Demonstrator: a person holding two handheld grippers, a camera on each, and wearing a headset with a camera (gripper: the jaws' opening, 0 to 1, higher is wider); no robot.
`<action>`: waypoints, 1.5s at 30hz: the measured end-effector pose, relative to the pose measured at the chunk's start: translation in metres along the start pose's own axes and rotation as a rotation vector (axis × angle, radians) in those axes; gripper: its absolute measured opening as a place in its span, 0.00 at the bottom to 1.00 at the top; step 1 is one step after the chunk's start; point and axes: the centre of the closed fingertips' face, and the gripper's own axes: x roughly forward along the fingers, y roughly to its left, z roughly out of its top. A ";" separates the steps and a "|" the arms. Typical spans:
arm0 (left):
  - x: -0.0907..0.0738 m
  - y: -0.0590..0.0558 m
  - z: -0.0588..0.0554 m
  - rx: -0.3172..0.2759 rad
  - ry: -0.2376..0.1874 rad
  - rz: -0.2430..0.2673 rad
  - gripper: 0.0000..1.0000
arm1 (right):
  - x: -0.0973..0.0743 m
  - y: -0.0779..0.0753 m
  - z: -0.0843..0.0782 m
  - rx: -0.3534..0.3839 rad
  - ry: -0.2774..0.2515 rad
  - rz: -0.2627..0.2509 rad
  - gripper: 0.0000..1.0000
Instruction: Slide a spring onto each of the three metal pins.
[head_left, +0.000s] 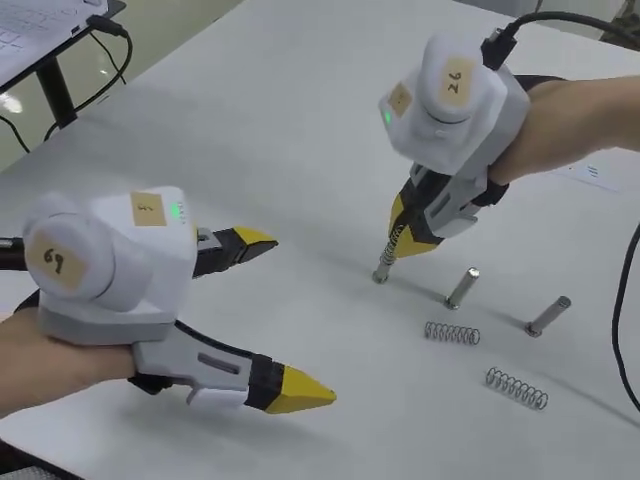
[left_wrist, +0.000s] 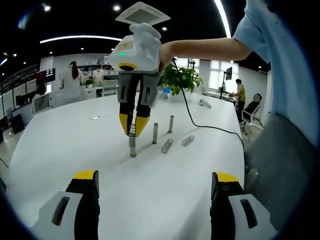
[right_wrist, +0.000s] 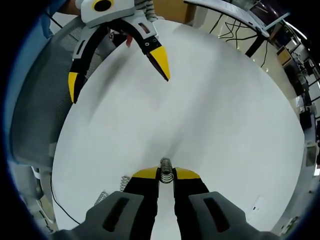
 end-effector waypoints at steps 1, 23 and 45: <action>0.000 0.000 0.000 0.001 0.002 0.001 0.90 | 0.001 -0.001 0.000 -0.004 -0.001 -0.003 0.08; -0.002 0.003 -0.003 -0.005 0.004 0.004 0.89 | 0.023 0.000 -0.002 0.014 0.016 0.025 0.08; -0.003 0.004 -0.004 -0.007 0.003 0.007 0.88 | 0.025 0.002 -0.001 0.043 0.006 0.027 0.16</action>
